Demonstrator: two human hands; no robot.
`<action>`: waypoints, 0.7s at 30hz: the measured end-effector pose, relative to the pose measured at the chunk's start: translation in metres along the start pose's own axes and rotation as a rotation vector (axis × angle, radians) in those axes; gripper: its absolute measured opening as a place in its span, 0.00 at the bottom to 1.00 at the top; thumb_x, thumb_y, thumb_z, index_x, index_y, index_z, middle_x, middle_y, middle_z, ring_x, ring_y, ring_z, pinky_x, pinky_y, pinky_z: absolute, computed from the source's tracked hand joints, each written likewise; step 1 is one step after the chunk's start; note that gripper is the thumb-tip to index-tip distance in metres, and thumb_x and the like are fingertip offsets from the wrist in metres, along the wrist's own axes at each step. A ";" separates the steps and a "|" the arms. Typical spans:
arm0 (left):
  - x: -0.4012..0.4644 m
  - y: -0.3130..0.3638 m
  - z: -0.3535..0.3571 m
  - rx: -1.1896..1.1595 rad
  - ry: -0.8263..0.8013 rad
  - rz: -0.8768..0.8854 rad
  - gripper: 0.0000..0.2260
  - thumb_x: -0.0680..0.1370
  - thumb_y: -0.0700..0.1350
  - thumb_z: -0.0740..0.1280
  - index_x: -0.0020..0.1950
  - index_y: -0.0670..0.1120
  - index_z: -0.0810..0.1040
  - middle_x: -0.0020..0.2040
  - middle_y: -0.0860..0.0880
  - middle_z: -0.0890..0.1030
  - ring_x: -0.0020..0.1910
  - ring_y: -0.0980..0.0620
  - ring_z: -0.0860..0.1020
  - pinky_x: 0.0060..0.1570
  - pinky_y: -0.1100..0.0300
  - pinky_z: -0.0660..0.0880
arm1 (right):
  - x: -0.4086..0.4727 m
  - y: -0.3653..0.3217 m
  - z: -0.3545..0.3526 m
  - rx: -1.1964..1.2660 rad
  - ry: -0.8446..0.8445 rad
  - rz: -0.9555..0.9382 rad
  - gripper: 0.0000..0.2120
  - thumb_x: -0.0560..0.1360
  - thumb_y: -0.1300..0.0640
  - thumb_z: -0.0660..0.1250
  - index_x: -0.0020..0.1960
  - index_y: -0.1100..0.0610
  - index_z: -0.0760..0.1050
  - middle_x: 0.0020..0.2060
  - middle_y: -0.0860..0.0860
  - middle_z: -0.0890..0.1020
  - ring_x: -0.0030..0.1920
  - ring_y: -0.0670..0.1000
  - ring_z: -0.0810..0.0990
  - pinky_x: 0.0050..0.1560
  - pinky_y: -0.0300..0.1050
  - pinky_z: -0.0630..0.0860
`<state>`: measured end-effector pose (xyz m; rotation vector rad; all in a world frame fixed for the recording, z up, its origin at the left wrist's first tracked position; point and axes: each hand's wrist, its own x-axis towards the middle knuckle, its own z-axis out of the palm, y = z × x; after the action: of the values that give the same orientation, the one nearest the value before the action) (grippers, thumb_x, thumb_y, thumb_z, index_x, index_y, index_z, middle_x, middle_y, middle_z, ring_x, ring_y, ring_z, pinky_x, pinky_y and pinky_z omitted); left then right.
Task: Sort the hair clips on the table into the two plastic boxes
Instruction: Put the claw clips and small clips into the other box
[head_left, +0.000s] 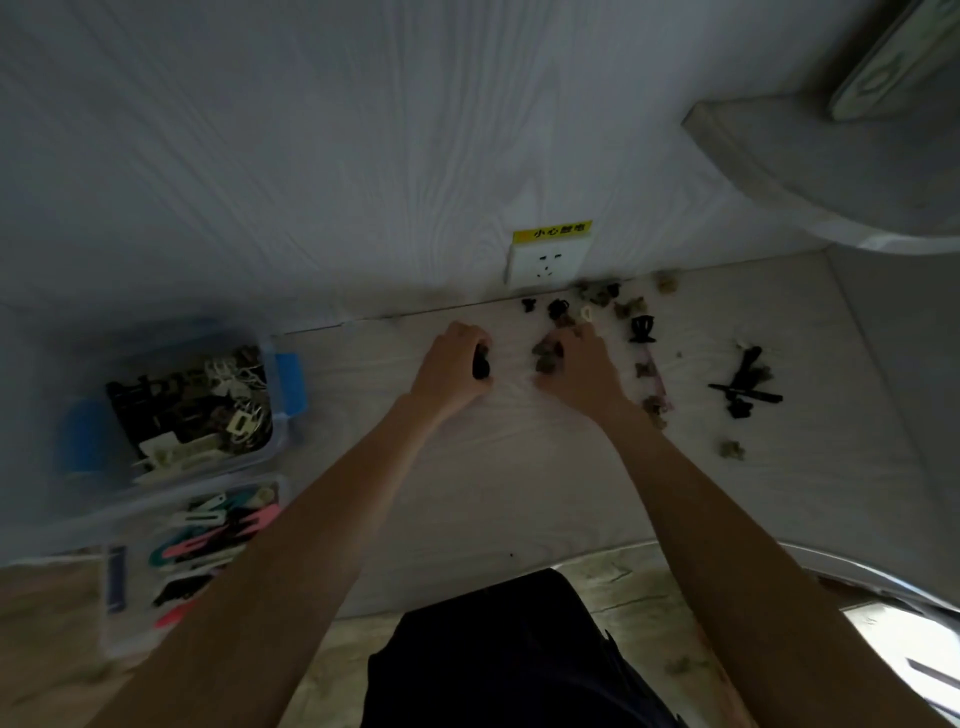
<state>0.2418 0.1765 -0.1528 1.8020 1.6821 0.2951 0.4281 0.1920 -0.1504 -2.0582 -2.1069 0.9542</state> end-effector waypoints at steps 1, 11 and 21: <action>0.001 0.000 0.000 0.018 -0.011 0.004 0.21 0.69 0.42 0.72 0.60 0.44 0.72 0.60 0.43 0.71 0.57 0.43 0.72 0.55 0.56 0.69 | -0.003 -0.003 0.003 0.003 0.000 -0.022 0.27 0.68 0.54 0.72 0.64 0.56 0.68 0.65 0.58 0.65 0.60 0.61 0.69 0.57 0.52 0.72; -0.011 0.009 0.001 -0.191 -0.064 -0.030 0.17 0.74 0.41 0.68 0.62 0.43 0.74 0.60 0.43 0.77 0.60 0.45 0.74 0.58 0.59 0.67 | -0.023 -0.029 0.029 0.247 0.114 -0.085 0.16 0.71 0.60 0.69 0.58 0.60 0.73 0.53 0.58 0.76 0.52 0.56 0.76 0.45 0.37 0.64; -0.083 0.002 -0.069 -0.671 0.213 -0.029 0.14 0.74 0.39 0.69 0.58 0.48 0.73 0.54 0.52 0.77 0.56 0.52 0.76 0.58 0.59 0.74 | -0.064 -0.100 0.008 0.795 0.111 -0.229 0.12 0.72 0.63 0.69 0.56 0.58 0.75 0.52 0.53 0.79 0.48 0.51 0.81 0.38 0.39 0.82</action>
<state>0.1916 0.1187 -0.0770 1.2711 1.4944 0.9415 0.3433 0.1377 -0.0878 -1.3994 -1.4927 1.3112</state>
